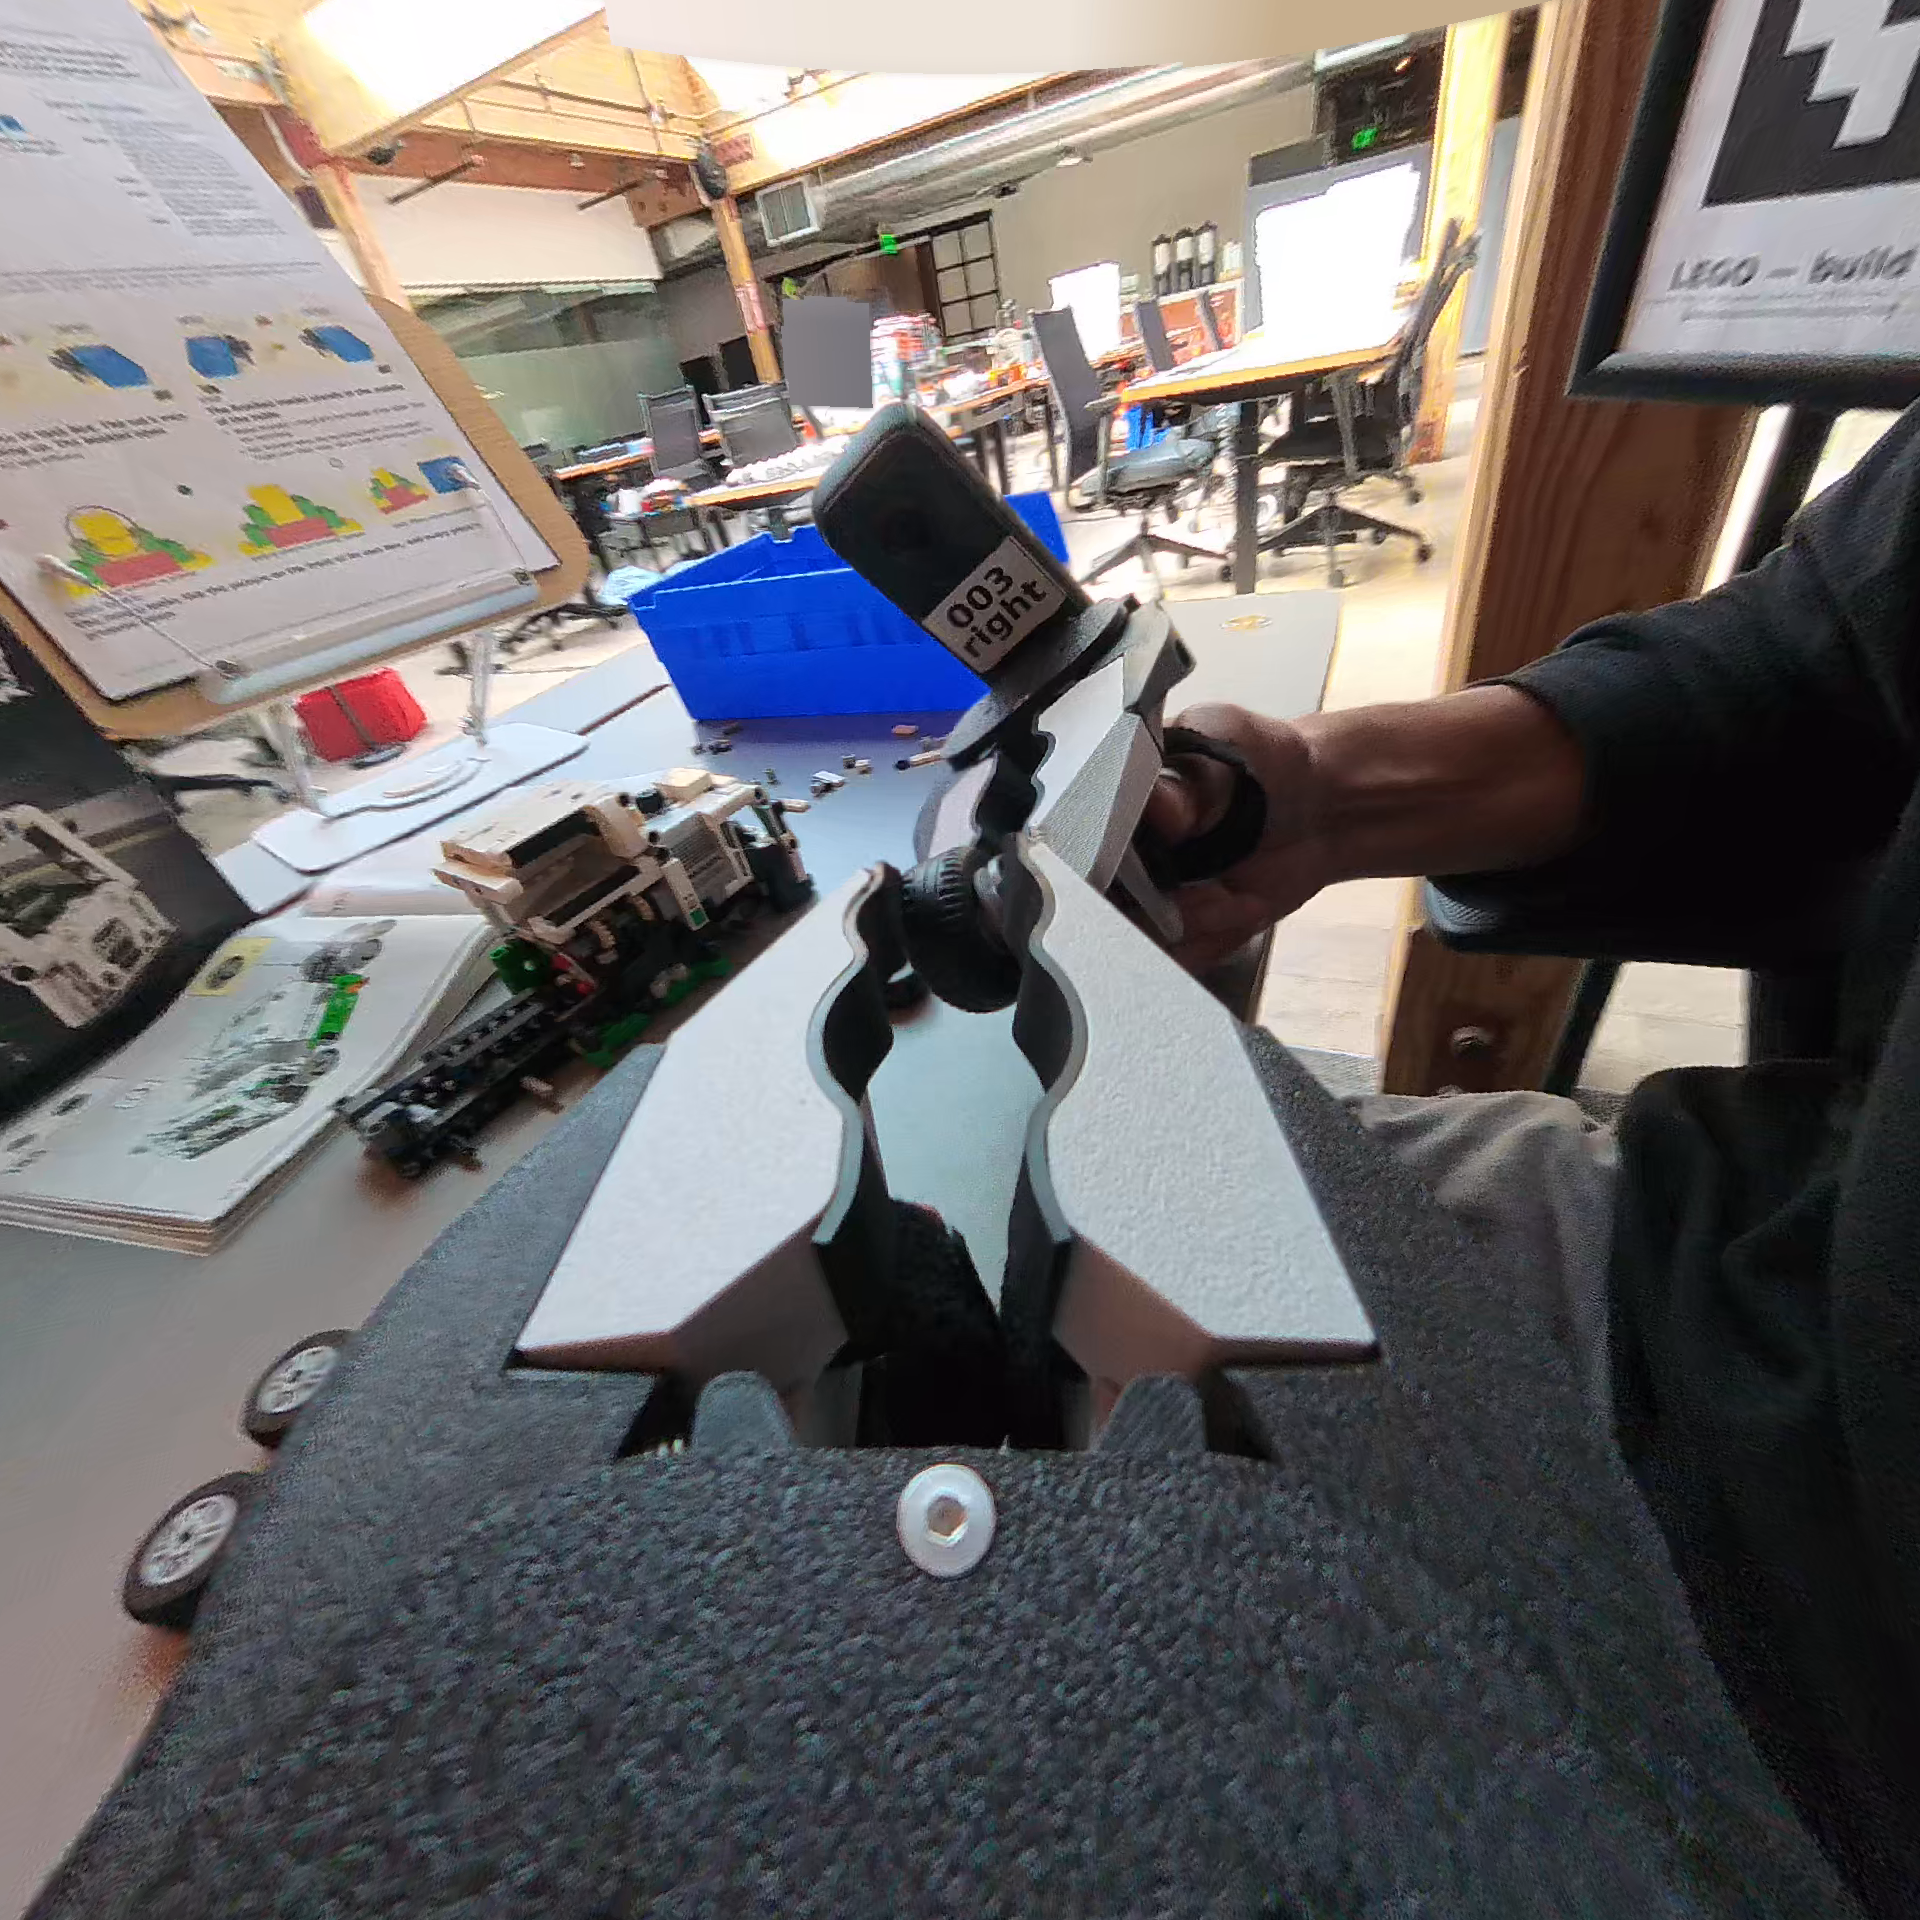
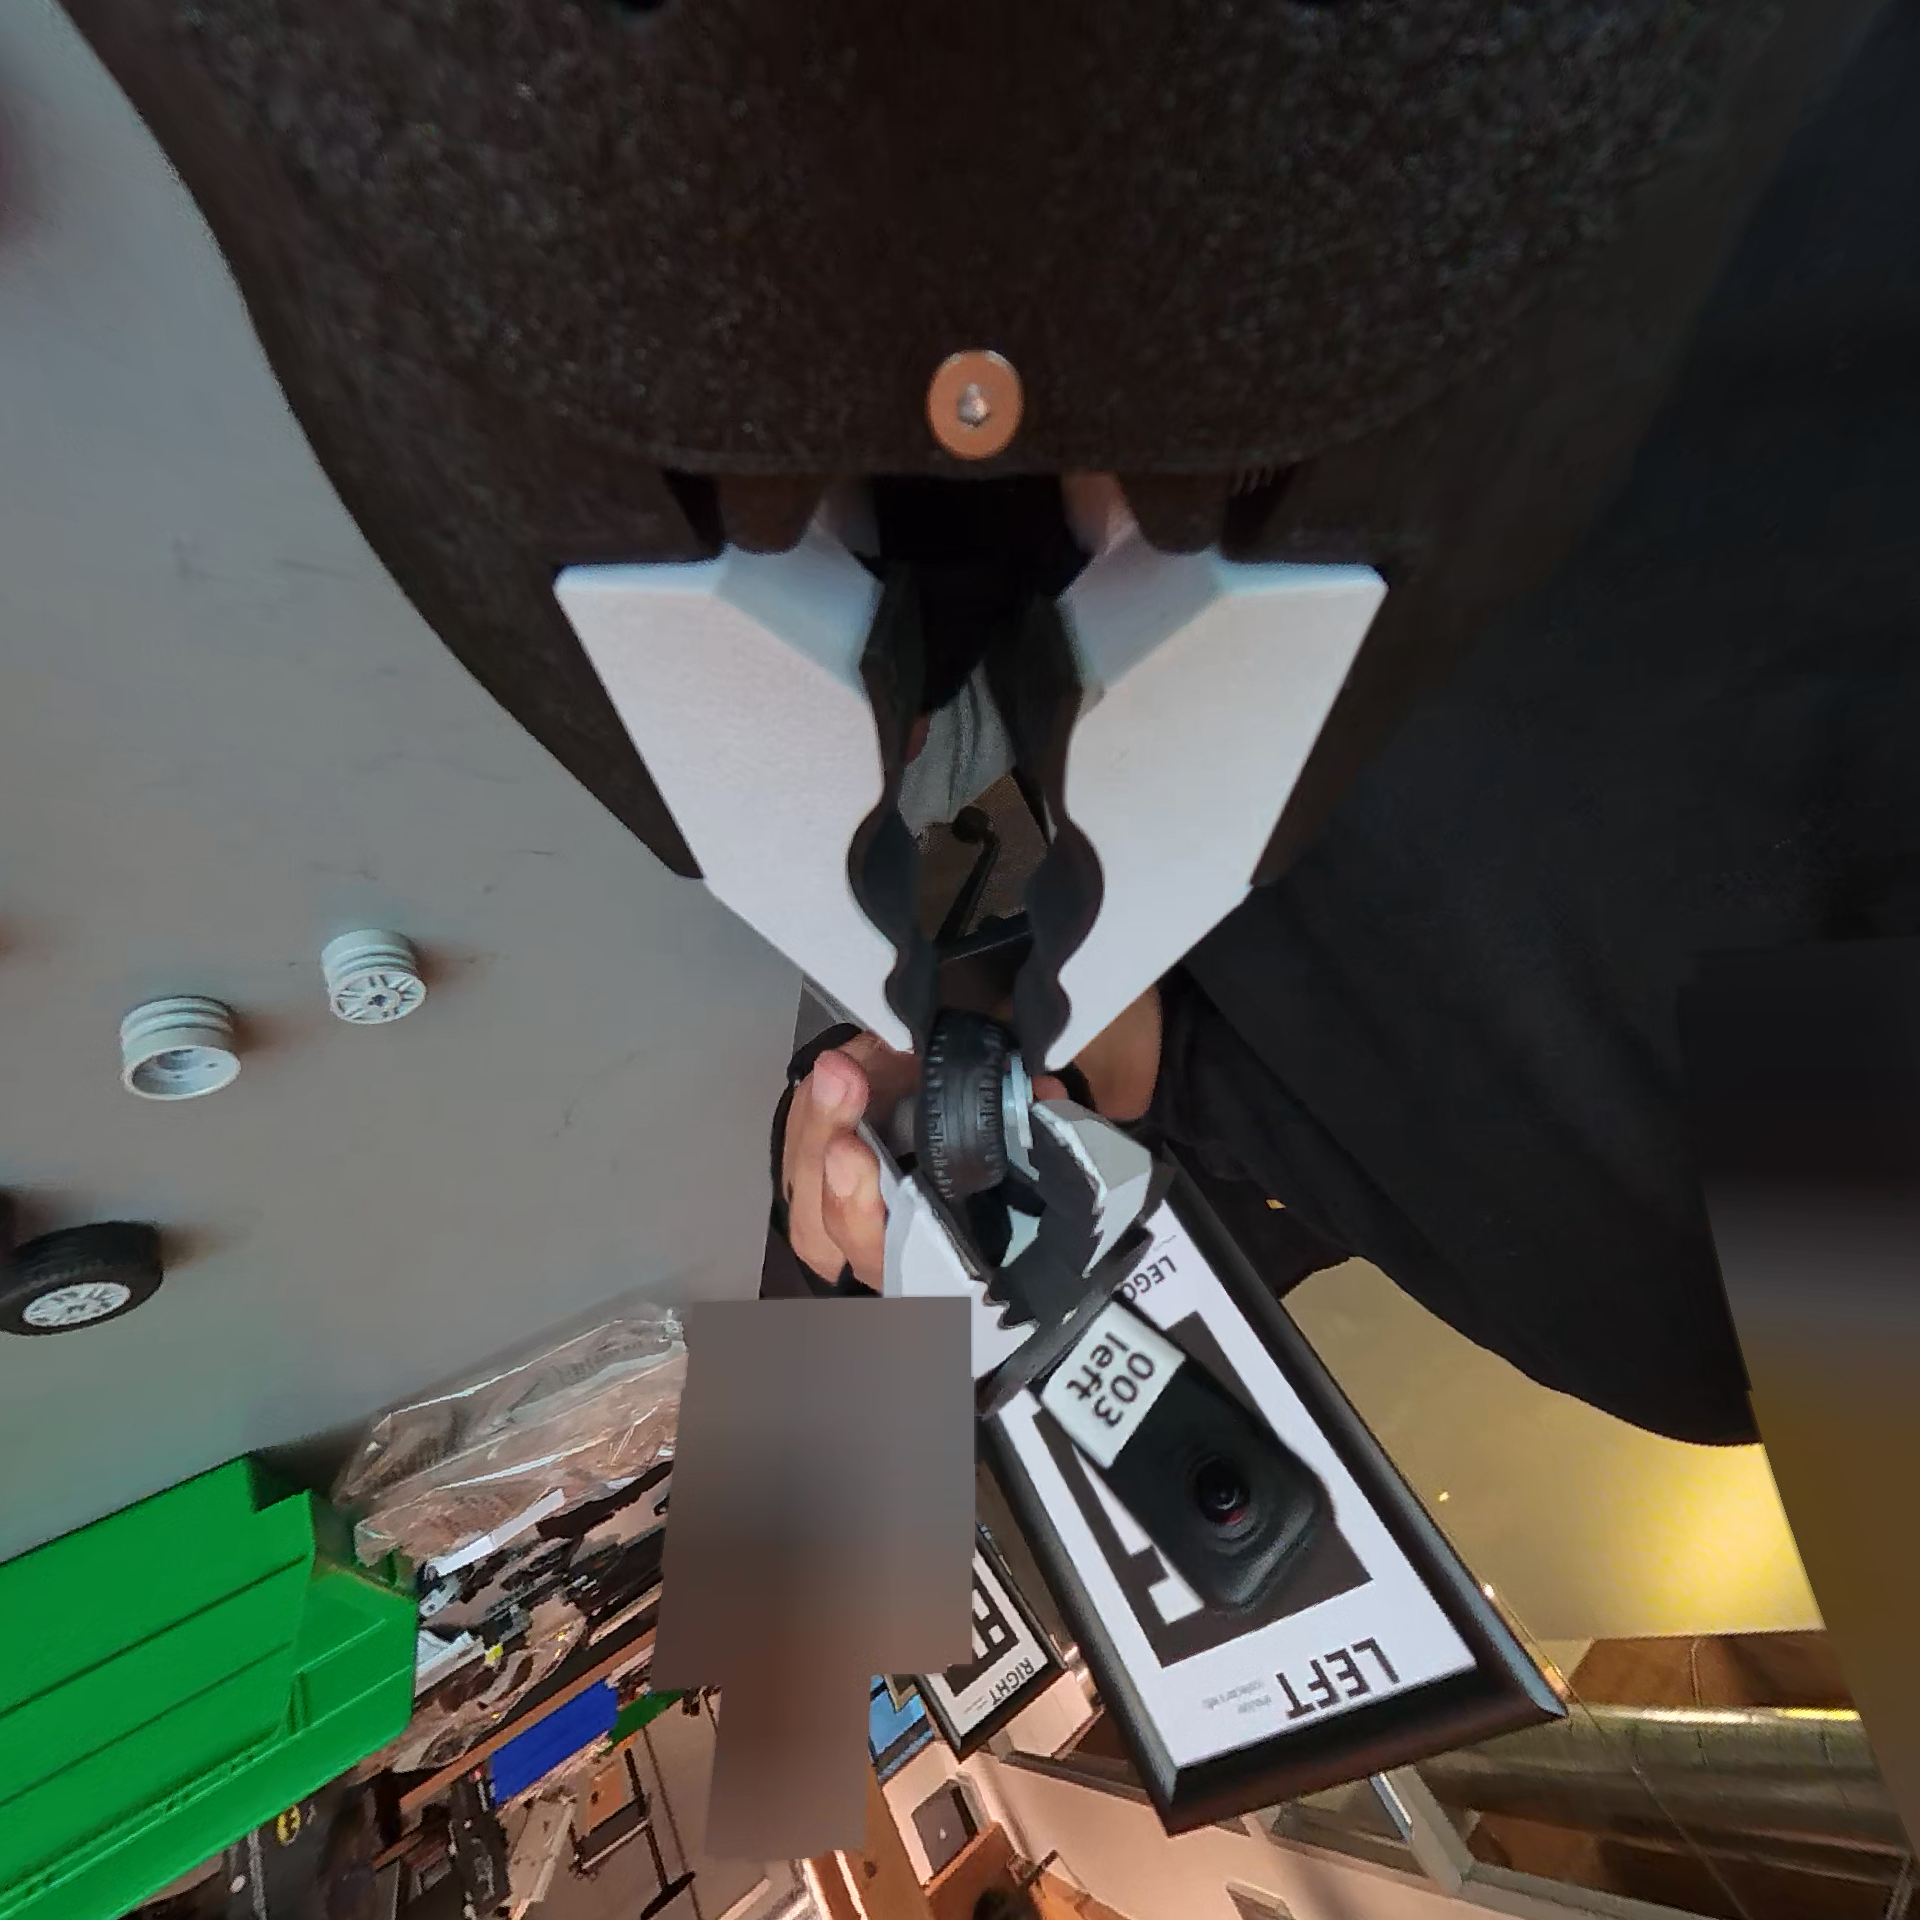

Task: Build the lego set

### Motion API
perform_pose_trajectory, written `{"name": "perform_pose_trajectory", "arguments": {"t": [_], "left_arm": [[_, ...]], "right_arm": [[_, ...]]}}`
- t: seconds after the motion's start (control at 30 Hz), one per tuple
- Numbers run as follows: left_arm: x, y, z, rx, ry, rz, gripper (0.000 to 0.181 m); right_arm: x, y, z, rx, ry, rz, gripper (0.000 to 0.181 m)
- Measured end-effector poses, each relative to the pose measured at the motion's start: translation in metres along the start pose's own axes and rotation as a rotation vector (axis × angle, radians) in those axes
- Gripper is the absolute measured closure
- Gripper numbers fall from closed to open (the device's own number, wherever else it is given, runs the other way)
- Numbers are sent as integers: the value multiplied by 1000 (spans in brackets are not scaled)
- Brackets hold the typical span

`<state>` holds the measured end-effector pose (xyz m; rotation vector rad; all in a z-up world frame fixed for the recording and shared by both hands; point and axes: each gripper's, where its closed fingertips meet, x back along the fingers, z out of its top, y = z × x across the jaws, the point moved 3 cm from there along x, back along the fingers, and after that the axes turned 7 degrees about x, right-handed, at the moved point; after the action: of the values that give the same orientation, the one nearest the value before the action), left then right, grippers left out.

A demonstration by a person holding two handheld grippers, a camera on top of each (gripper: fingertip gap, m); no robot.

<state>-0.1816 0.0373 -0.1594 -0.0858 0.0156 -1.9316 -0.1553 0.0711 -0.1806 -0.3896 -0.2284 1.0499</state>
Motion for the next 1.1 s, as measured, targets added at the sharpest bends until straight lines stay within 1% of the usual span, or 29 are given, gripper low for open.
{"name": "perform_pose_trajectory", "arguments": {"t": [0.07, 0.13, 0.2, 0.27, 0.33, 0.4, 0.43, 0.5, 0.57, 0.63, 0.73, 0.77, 0.83, 0.93, 0.97, 1.1], "left_arm": [[-1, -1, 0, -49, -9, 45, 162], [-1, -3, -1, 21, -6, 32, 162], [-2, -5, -5, 86, -38, 5, 161], [-1, -4, -7, 130, -47, -36, 160], [2, -4, -7, 193, -34, -90, 152], [6, -6, -5, 288, -1, -156, 148], [7, -7, -6, 318, 4, -176, 147], [5, -9, -9, 330, 4, -171, 148], [3, -4, -10, 350, -5, -208, 150], [2, -3, -12, 347, -15, -204, 158], [4, -7, -12, 401, -34, -211, 159], [5, -8, -13, 420, -44, -214, 159], [8, -8, -12, 458, -74, -251, 160], [10, -6, -14, 462, -126, -265, 160], [11, -6, -16, 446, -149, -256, 160], [14, -5, -14, 440, -150, -248, 159]], "right_arm": [[0, 3, -1, -29, 10, 2, 166], [0, 5, 0, -13, 14, -20, 165], [3, 10, -3, 104, -66, -104, 164], [5, 8, -3, 163, -100, -103, 164], [7, 10, -1, 210, -70, -138, 164], [10, 6, 3, 153, -4, -79, 164], [12, 8, 3, 131, 13, -79, 164], [10, 4, 2, 123, 40, -36, 164], [4, 6, -3, 125, 15, -58, 164], [0, 6, -4, 146, 17, -78, 163], [-2, 6, -3, 153, 32, -95, 163], [-2, 8, -1, 160, 40, -116, 162], [0, 7, 2, 195, 58, -111, 146], [-3, 7, 2, 178, 20, -96, 154], [-5, 6, 1, 173, 6, -74, 161], [-8, 4, 2, 126, 10, -57, 162]]}}
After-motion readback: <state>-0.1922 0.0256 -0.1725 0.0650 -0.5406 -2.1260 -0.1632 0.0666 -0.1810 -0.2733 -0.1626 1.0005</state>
